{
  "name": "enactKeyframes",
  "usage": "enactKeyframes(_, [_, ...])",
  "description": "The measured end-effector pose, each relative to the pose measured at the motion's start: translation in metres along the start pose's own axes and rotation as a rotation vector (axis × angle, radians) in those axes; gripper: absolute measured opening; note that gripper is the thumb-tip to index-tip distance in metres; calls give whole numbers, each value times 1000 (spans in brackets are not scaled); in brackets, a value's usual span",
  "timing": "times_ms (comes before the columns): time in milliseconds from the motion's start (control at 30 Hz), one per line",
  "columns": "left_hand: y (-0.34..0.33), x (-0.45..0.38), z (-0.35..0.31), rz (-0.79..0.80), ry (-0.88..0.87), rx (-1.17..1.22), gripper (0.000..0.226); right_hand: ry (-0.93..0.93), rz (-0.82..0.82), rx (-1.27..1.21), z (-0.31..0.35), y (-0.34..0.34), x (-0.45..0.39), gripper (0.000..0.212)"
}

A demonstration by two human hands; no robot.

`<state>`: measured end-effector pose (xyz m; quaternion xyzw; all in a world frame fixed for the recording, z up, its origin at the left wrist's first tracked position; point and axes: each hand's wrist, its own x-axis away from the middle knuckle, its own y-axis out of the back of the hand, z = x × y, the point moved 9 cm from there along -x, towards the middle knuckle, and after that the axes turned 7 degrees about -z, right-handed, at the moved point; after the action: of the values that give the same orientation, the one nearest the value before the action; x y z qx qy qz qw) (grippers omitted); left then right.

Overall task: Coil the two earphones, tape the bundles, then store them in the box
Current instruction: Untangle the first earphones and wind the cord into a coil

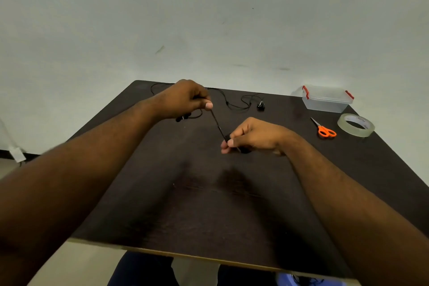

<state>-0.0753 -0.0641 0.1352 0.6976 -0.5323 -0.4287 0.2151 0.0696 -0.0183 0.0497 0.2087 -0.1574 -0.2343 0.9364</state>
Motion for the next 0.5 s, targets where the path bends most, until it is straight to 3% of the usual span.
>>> enactKeyframes(100, [0, -5, -6, -66, -26, 71, 16, -13, 287, -371, 15, -34, 16, 21])
enactKeyframes(167, [-7, -3, -13, -96, -20, 214, 17, 103, 357, -551, 37, -41, 24, 25])
enactKeyframes(333, [-32, 10, -20, -177, 76, 614, 19, 412, 222, -988, 79, -19, 31, 29])
enactKeyframes(500, [-73, 22, -14, -127, 203, 712, 27, 551, 4, -1090, 91, 11, 27, 26])
